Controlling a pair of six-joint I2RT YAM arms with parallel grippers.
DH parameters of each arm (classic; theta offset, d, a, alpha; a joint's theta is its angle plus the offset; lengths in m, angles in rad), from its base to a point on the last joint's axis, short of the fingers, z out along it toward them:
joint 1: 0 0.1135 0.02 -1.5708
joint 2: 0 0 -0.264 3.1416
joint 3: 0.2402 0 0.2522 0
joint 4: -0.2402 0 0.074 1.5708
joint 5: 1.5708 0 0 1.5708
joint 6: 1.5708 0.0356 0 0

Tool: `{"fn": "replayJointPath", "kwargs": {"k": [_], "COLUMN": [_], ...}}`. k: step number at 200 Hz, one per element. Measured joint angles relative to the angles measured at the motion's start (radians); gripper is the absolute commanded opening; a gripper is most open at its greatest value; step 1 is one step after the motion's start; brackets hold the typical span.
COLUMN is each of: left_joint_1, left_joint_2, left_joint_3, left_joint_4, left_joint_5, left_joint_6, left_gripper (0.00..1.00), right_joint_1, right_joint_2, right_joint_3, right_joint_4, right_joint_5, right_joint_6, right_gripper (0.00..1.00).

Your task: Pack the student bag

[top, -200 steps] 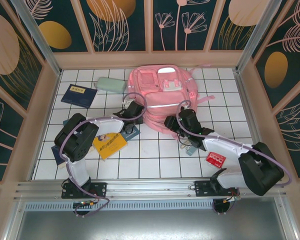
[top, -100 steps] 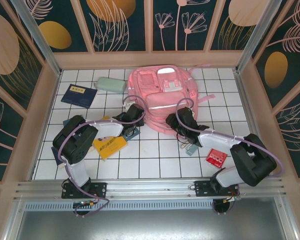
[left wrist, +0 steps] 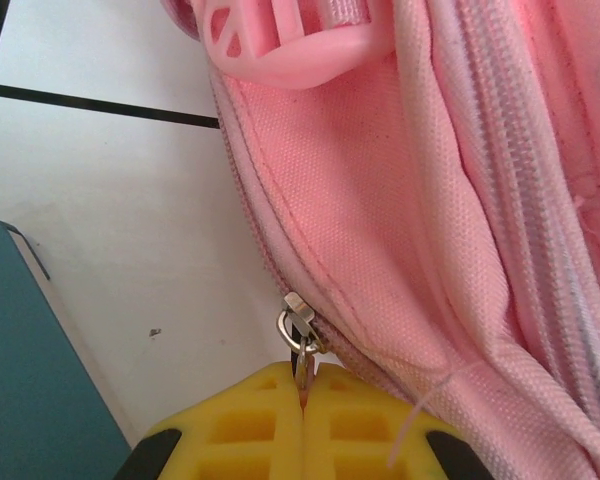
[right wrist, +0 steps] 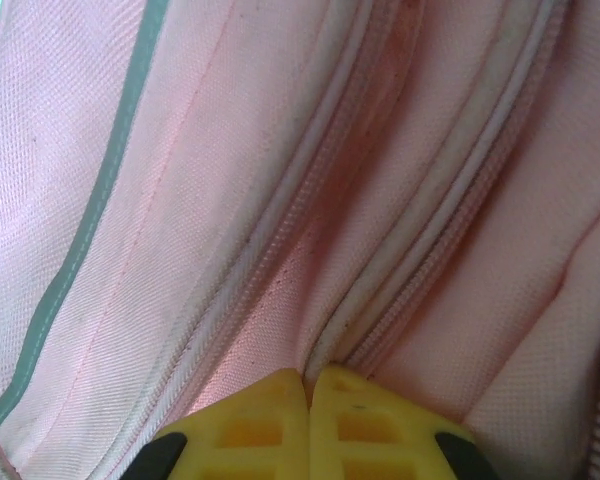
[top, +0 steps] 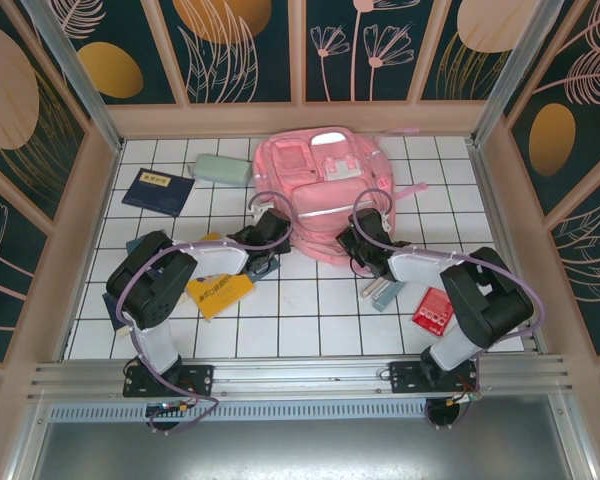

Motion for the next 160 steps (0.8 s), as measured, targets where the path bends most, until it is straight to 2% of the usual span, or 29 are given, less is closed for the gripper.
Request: {"fn": "replayJointPath", "kwargs": {"k": [33, 64, 90, 125, 160], "left_joint_1": [-0.007, -0.014, -0.01, 0.072, 0.155], "left_joint_2": [0.0, 0.005, 0.026, 0.077, 0.111], "left_joint_3": [0.002, 0.033, 0.087, 0.135, 0.175], "left_joint_4": [-0.012, -0.061, -0.09, -0.124, -0.15], "left_joint_5": [-0.019, -0.061, -0.089, -0.098, -0.092], "left_joint_6": [0.003, 0.016, 0.031, 0.045, 0.061], "left_gripper": [0.0, 0.0, 0.0, 0.0, 0.0], "right_joint_1": [-0.005, -0.011, -0.067, -0.171, -0.19], "right_joint_2": [-0.03, -0.144, -0.244, -0.342, -0.364], "right_joint_3": [0.0, 0.0, -0.009, -0.051, -0.062], "right_joint_4": [-0.01, -0.053, -0.07, -0.085, -0.107], "right_joint_5": [0.018, 0.051, 0.06, 0.072, 0.052], "right_joint_6": [-0.017, -0.074, -0.121, -0.175, -0.226], "right_gripper": [0.0, 0.0, 0.0, 0.0, 0.0]}}
